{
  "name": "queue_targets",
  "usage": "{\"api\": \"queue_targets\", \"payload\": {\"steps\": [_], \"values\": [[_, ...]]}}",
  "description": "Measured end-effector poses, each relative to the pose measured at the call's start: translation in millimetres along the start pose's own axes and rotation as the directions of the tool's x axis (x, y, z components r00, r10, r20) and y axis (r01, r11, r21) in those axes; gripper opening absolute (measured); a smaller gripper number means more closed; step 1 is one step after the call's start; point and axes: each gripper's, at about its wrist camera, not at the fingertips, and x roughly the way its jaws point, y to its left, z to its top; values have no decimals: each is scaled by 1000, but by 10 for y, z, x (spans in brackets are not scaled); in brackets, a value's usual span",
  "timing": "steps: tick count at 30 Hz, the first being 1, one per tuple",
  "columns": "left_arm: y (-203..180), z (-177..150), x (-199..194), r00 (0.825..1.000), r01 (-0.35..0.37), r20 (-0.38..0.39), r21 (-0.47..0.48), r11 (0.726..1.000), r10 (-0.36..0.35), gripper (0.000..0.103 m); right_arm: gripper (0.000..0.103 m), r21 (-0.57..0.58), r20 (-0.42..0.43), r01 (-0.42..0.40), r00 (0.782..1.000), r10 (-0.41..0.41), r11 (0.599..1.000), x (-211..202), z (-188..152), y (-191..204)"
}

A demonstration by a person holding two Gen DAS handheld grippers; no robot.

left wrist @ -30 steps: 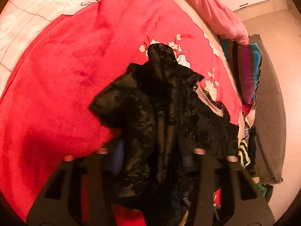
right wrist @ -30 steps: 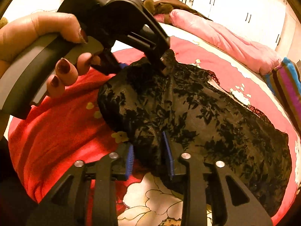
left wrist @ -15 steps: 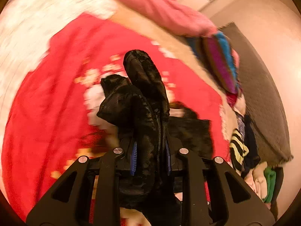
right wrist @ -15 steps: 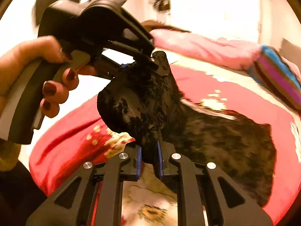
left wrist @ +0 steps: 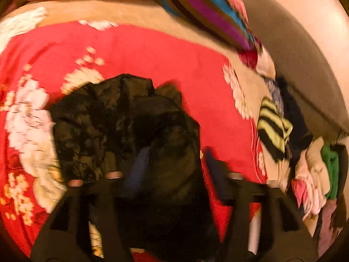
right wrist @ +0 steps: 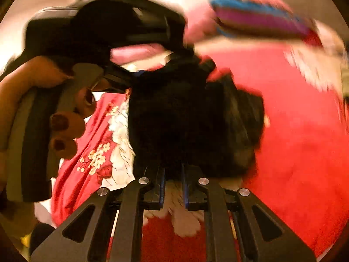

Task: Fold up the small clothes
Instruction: 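Fold the held blouse end over and press it flat with both tools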

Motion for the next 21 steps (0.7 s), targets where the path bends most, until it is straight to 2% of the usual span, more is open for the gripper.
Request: {"api": "queue_targets", "payload": {"steps": [1, 3, 6, 9, 13, 15, 17, 21], "values": [[-41, -18, 79, 1000, -5, -21, 9, 1000, 6, 72, 15, 24, -9, 4, 1000, -4, 1000, 5, -20, -66], [-73, -50, 108, 1000, 7, -29, 13, 1000, -6, 72, 16, 81, -31, 2, 1000, 0, 997, -6, -75, -211], [-34, -109, -53, 999, 47, 16, 15, 999, -47, 72, 16, 139, -32, -16, 999, 20, 990, -46, -128, -344], [68, -121, -265, 997, 47, 64, -4, 999, -47, 73, 27, 154, -35, -19, 999, 25, 988, -116, -152, -397], [381, -193, -591, 990, -32, 138, -21, 999, 34, 77, 40, 188, -19, -15, 1000, 19, 982, -257, -106, -572], [553, -259, -668, 987, -58, 150, -41, 997, 63, 77, 43, 201, 13, -10, 1000, 7, 979, -384, -29, -663], [722, -356, -704, 984, -85, 152, -66, 994, 94, 77, 51, 209, 42, -10, 999, 1, 978, -471, 79, -728], [932, -560, -649, 983, -118, 129, -84, 989, 128, 77, 62, 210, 69, -71, 996, 57, 975, -505, 449, -757]]}}
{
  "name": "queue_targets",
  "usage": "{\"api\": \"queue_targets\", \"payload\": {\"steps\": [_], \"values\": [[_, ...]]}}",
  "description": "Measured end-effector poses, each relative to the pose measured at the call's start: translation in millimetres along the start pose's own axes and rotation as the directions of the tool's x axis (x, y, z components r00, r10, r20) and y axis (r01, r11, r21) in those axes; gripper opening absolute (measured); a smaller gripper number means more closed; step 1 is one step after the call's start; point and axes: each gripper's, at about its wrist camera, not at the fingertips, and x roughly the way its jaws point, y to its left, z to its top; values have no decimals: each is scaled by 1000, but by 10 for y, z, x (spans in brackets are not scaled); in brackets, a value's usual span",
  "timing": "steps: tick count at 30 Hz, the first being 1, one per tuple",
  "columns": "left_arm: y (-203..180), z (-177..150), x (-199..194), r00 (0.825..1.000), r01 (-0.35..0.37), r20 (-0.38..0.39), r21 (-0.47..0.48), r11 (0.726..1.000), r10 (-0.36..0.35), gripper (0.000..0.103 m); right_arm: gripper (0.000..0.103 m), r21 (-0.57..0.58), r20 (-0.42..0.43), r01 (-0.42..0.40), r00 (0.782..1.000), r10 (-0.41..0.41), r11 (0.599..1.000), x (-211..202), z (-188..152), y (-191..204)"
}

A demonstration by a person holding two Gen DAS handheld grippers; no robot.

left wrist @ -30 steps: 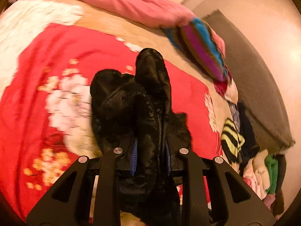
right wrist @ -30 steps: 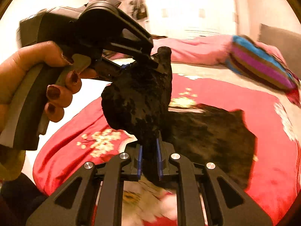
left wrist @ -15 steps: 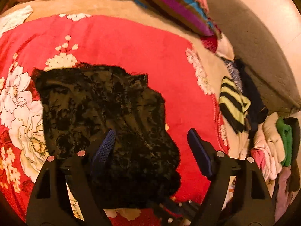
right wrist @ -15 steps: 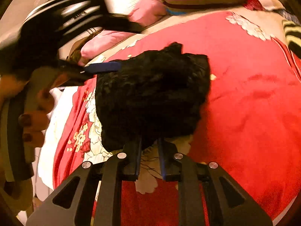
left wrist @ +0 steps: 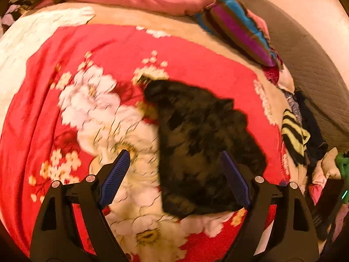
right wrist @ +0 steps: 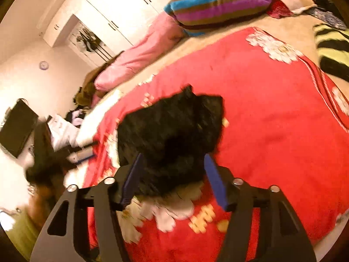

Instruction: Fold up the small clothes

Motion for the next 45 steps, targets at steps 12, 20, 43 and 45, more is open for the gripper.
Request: {"api": "queue_targets", "payload": {"steps": [12, 20, 43, 45], "values": [[-72, -280, 430, 994, 35, -104, 47, 998, -30, 77, 72, -73, -204, 127, 969, -139, 989, 1300, 885, 46], [-53, -284, 616, 990, 46, -135, 48, 998, -39, 80, 22, -321, -282, 141, 930, -237, 937, 1781, 713, 336], [34, -267, 611, 991, 73, -113, 45, 996, -67, 86, 58, -277, 0, 181, 982, -188, 944, 818, 702, 0], [52, -281, 532, 993, 73, -95, 41, 996, -69, 86, 58, -291, 8, 163, 986, -168, 943, 680, 590, 86]]}}
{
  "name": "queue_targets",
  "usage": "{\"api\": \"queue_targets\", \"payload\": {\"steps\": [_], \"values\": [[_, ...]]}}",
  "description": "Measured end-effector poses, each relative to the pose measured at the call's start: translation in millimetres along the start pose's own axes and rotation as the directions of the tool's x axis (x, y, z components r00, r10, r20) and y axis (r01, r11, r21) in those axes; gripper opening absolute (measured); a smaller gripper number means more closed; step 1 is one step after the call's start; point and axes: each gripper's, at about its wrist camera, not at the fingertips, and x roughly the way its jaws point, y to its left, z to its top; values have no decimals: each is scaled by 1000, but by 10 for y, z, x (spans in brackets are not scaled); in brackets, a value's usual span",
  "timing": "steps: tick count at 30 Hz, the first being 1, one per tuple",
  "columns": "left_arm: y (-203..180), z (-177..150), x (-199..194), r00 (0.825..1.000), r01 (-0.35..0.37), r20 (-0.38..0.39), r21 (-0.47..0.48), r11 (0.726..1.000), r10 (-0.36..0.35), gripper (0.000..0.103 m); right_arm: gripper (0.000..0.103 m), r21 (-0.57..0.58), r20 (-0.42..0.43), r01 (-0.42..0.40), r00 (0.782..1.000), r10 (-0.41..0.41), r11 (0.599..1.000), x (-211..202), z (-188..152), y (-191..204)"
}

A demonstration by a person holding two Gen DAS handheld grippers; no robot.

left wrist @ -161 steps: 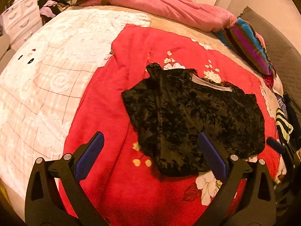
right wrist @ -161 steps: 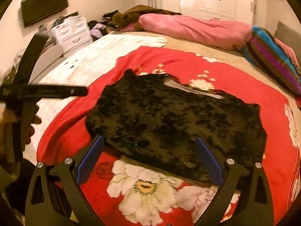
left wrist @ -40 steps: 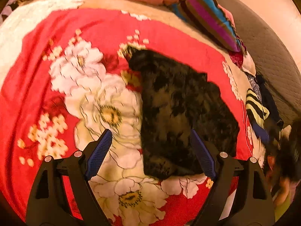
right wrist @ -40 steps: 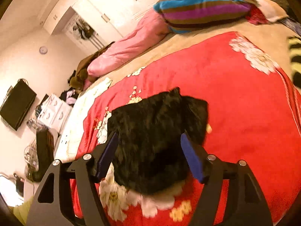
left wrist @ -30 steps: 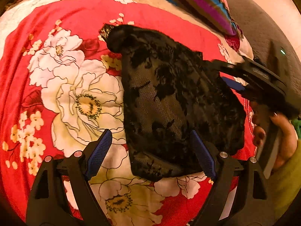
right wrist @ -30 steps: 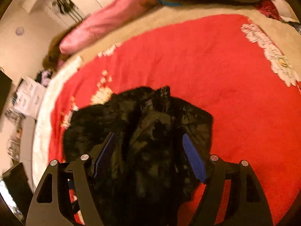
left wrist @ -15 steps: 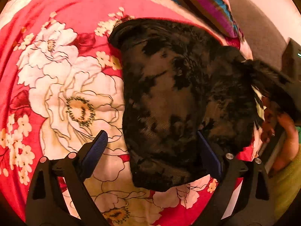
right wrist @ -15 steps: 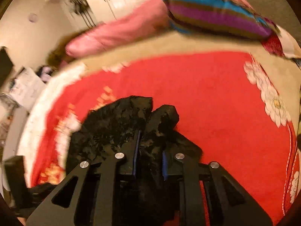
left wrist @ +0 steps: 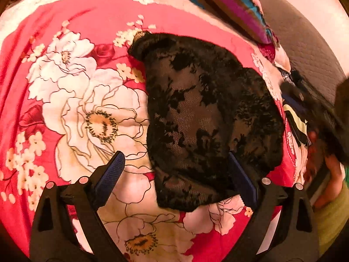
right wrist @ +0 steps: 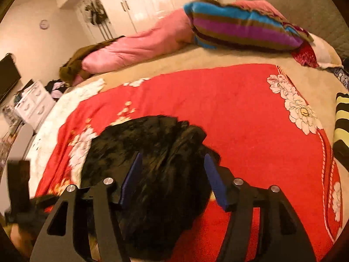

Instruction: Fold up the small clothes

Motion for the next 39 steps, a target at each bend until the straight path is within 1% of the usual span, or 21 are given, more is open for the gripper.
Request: {"api": "queue_targets", "payload": {"steps": [4, 7, 11, 13, 14, 15, 16, 17, 18, 22, 23, 24, 27, 28, 29, 30, 32, 33, 34, 35, 39], "values": [[21, -55, -84, 1000, -3, 12, 0, 1000, 3, 86, 61, -11, -14, -49, 999, 49, 999, -180, -264, 142], [30, -127, -98, 1000, -17, -2, 13, 1000, 17, 86, 62, -11, -36, -49, 998, 49, 999, -236, -452, 198], [11, -225, -56, 999, -28, -20, 20, 999, 29, 86, 62, 17, -68, -42, 997, 43, 999, -160, -563, 233], [11, -247, 5, 999, -34, -39, 18, 999, 34, 86, 62, 22, -73, -51, 996, 53, 998, -128, -574, 273], [3, -253, 32, 998, -36, -46, 21, 999, 37, 86, 66, 25, -90, -53, 994, 55, 998, -63, -569, 281], [-1, -262, 77, 997, -44, -59, 25, 999, 46, 86, 66, 25, -113, -41, 993, 43, 999, 6, -573, 278], [-5, -265, 111, 996, -51, -68, 28, 998, 52, 86, 59, 32, -150, -25, 988, 29, 999, 102, -580, 261], [-3, -274, 144, 995, -57, -78, 28, 998, 59, 86, 19, 53, -183, -34, 982, 43, 998, 192, -586, 225], [-4, -280, 159, 995, -58, -82, 27, 998, 60, 86, 8, 69, -189, -41, 981, 53, 997, 215, -598, 201], [-27, -334, 96, 995, -58, -77, 50, 997, 61, 86, 8, 62, -143, -26, 989, 35, 998, 60, -571, 171], [-33, -342, 80, 995, -59, -74, 55, 997, 63, 86, 8, 62, -143, -18, 989, 26, 998, 43, -577, 157], [-34, -349, 59, 996, -59, -70, 57, 997, 63, 86, 8, 66, -157, 11, 988, -1, 998, 67, -602, 124], [-30, -361, 9, 996, -57, -62, 53, 997, 60, 86, 10, 94, -212, 44, 977, -23, 995, 246, -677, 39], [-37, -364, -13, 997, -56, -58, 54, 997, 60, 86, 15, 98, -223, 53, 974, -30, 994, 298, -696, 25], [-42, -363, -26, 997, -57, -55, 55, 997, 60, 86, 22, 103, -232, 68, 972, -43, 992, 352, -717, 5], [-25, -367, -60, 997, -57, -52, 59, 997, 60, 86, 25, 113, -235, 75, 971, -47, 991, 371, -717, -16], [-39, -367, -126, 997, -59, -40, 68, 996, 62, 86, 34, 143, -236, 79, 971, -44, 987, 362, -715, -48], [-50, -361, -149, 997, -61, -33, 71, 996, 64, 86, 38, 160, -227, 75, 973, -37, 984, 317, -705, -59], [-62, -352, -166, 998, -62, -28, 72, 995, 64, 87, 43, 169, -218, 72, 975, -34, 983, 272, -693, -60], [-66, -348, -209, 998, -63, -18, 74, 995, 65, 88, 53, 175, -207, 69, 978, -31, 982, 223, -686, -57], [-98, -296, -330, 998, -66, 7, 70, 995, 66, 93, 62, 163, -154, 48, 988, -23, 986, -34, -657, 0]]}}
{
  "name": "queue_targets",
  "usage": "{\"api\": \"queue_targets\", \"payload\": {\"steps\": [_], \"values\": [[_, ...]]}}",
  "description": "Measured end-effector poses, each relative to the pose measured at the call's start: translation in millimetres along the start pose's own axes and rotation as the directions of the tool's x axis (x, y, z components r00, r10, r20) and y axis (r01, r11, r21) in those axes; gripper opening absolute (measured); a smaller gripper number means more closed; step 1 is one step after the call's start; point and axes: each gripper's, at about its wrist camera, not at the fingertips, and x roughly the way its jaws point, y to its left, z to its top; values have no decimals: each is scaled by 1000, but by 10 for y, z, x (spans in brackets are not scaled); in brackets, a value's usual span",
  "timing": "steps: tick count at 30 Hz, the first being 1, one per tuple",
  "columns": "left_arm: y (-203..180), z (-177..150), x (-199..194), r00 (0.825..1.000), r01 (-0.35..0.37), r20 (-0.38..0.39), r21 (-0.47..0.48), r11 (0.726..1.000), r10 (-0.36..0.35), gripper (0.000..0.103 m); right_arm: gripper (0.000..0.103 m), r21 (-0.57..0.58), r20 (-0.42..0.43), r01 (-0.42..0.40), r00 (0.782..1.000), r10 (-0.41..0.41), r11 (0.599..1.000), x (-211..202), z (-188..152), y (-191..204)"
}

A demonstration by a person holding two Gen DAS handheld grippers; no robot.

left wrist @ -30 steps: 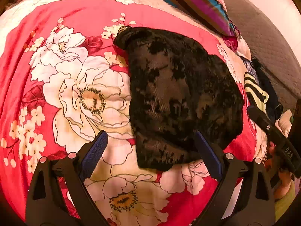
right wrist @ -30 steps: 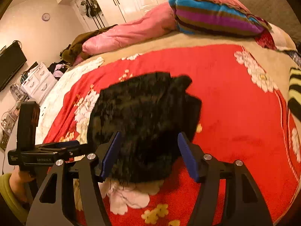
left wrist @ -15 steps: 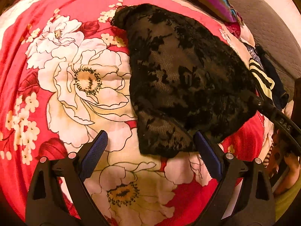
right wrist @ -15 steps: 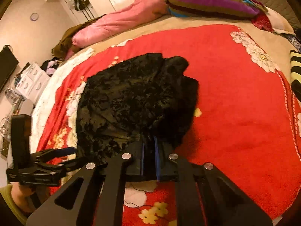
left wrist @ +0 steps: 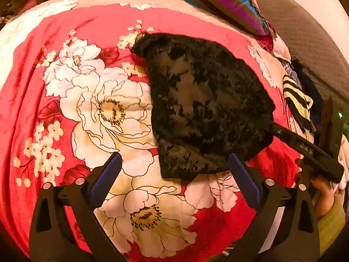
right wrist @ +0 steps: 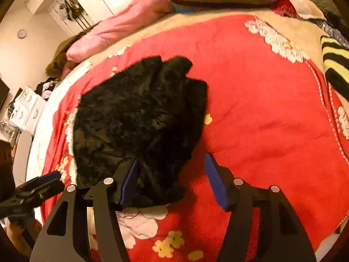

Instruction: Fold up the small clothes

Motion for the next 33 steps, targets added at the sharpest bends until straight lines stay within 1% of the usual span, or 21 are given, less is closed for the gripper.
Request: {"api": "queue_targets", "payload": {"steps": [1, 3, 4, 7, 9, 11, 19, 25, 33], "values": [[-7, 11, -32, 1000, -2, 6, -1, 1000, 2, 93, 66, -5, 10, -3, 1000, 3, 1000, -54, -3, 1], [-28, 30, -81, 1000, -8, 16, 2, 1000, 8, 93, 70, -20, 35, -14, 999, 15, 1000, -181, -1, 30], [-41, 33, -117, 1000, -13, 22, 3, 1000, 12, 93, 75, -31, 46, -15, 999, 16, 999, -233, 8, 49], [-100, 52, -187, 999, -17, 32, -3, 1000, 17, 93, 86, -71, 93, 21, 996, -15, 997, -403, 20, 123], [-133, 64, -218, 999, -23, 40, 0, 1000, 23, 93, 86, -86, 113, 26, 993, -16, 996, -477, 44, 165], [-164, 66, -267, 998, -45, 51, 7, 999, 44, 93, 86, -97, 122, 27, 992, -15, 995, -512, 75, 197], [-174, 73, -426, 992, -95, 79, 10, 995, 94, 93, 86, -87, 143, 6, 990, 7, 996, -630, 113, 247], [-166, 75, -530, 988, -120, 103, -1, 993, 119, 93, 86, -97, 165, -3, 986, 19, 995, -743, 108, 306], [-93, 95, -584, 979, -156, 126, -28, 987, 158, 93, 86, -115, 165, -1, 986, 20, 993, -742, 157, 310]]}}
